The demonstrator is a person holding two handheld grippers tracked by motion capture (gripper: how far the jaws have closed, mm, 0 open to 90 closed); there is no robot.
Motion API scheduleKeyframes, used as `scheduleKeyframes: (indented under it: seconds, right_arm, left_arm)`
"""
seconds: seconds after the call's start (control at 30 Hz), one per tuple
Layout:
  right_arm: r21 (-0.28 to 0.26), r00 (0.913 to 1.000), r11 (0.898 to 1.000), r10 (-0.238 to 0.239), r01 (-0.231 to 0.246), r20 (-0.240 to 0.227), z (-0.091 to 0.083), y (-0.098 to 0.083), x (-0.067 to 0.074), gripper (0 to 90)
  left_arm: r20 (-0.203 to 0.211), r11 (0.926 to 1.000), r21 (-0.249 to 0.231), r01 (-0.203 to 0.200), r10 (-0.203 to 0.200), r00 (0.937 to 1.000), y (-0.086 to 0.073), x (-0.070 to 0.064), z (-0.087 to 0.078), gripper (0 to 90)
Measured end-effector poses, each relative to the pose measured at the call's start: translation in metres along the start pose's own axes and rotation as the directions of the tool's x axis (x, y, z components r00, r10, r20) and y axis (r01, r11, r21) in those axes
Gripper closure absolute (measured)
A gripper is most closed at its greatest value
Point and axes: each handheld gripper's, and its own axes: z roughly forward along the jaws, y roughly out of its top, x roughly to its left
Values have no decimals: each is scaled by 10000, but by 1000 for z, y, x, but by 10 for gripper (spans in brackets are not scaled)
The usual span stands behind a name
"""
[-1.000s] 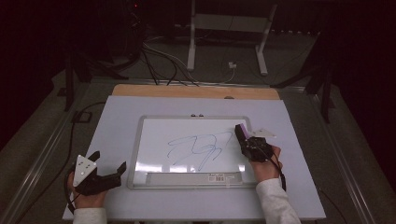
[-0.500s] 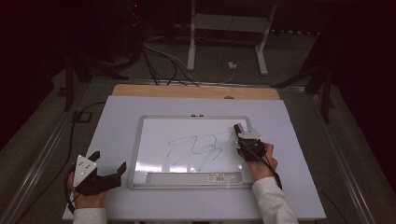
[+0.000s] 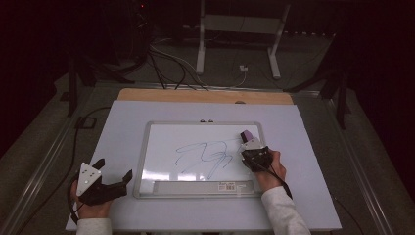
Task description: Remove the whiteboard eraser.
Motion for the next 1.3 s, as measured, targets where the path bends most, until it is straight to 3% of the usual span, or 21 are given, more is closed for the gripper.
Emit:
scheduleKeyframes:
  seconds: [0.13, 0.17, 0.23, 0.3, 0.4, 0.43, 0.47, 0.63, 0.67, 0.7, 0.77, 0.9, 1.07, 1.13, 1.3]
  right_arm:
    - [-103, 9991, 9999, 102, -107, -417, -2, 1, 2, 467]
    - [-149, 9960, 9998, 136, -149, -879, -3, 3, 3, 414]
    - [-236, 9910, 9995, 189, -222, -1326, -4, 4, 4, 374]
    - [-298, 9836, 9981, 472, -531, -1738, -4, 4, 3, 323]
    - [-400, 9688, 9900, 1240, -1356, -2145, -3, 5, -5, 274]
    - [-400, 9688, 9900, 1240, -1356, -2145, -3, 5, -5, 274]
    - [-225, 9617, 9840, 1680, -1770, -2164, -1, 5, -10, 279]
    - [313, 9575, 9799, 1994, -1972, -2087, 9, 4, -13, 297]
    - [433, 9566, 9790, 2038, -1991, -2085, 12, 4, -13, 310]
    - [556, 9532, 9768, 2138, -2066, -2137, 15, 2, -12, 390]
    - [579, 9535, 9749, 2223, -2149, -2036, 16, 2, -11, 397]
    - [673, 9529, 9658, 2582, -2504, -1590, 21, 4, -16, 403]
    - [858, 9435, 9482, 3140, -3059, -1061, 30, 4, -29, 404]
    - [932, 9476, 9511, 3034, -2946, -1001, 31, 7, -29, 404]
    - [801, 9589, 9750, 2186, -2072, -1808, 24, 16, -6, 405]
  left_arm:
    - [-7, 10000, -14, 19, -19, 10000, 0, 0, 0, 7]
    - [-9, 10000, -14, 15, -15, 10000, 0, 0, 0, 7]
    - [-7, 10000, -28, 23, -24, 10000, 0, 0, 0, 7]
    - [-9, 10000, -22, 6, -6, 10000, 0, 1, -1, 7]
    - [-16, 10000, -15, 16, -16, 10000, 0, 1, -1, 7]
    - [-16, 10000, -15, 16, -16, 10000, 0, 1, -1, 7]
    - [-16, 10000, -21, 28, -28, 10000, 0, 1, -1, 7]
    - [-4, 10000, -2, 11, -11, 10000, 0, 1, 0, 7]
    - [1, 10000, 2, 17, -17, 10000, 0, 1, 0, 7]
    - [2, 10000, 38, 35, -35, 10000, 0, 1, 0, 7]
    - [10, 10000, 57, 32, -32, 10000, -1, 1, 0, 7]
    - [7, 10000, 58, 46, -46, 10000, -1, 1, 0, 7]
    - [18, 10000, 81, 47, -47, 10000, -1, 1, 0, 7]
    - [26, 10000, 91, 22, -22, 10000, -1, 0, 1, 7]
    - [52, 9999, 152, -17, 16, 10000, -1, -1, 2, 7]
